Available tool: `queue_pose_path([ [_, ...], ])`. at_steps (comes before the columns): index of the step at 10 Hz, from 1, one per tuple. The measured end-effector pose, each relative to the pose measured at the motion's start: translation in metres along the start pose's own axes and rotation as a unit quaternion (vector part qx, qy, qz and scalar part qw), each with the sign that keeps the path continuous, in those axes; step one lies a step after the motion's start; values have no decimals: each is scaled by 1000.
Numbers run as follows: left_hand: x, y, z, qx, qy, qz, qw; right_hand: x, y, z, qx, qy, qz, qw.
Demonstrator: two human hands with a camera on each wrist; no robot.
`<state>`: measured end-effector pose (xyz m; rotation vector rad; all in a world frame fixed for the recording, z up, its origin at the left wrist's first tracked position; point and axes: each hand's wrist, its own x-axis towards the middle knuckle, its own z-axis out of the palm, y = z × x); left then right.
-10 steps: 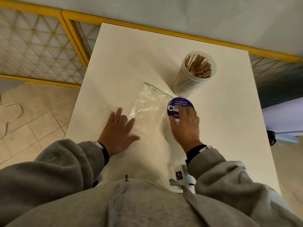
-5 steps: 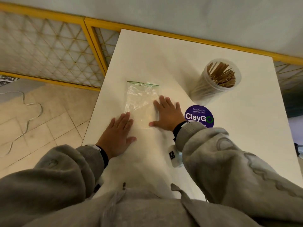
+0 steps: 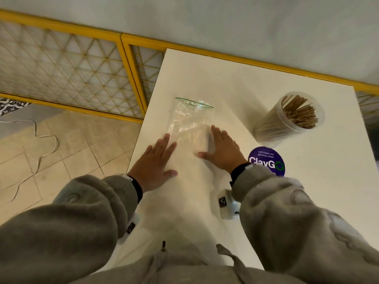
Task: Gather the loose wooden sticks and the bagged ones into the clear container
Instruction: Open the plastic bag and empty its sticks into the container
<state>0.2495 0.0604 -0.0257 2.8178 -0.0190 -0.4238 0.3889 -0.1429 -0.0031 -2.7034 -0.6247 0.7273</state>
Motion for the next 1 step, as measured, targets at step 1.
queue_pose_path([
  [1,-31,7,4,-34,19,52,998,-53,11,6,16,-12,9,1000],
])
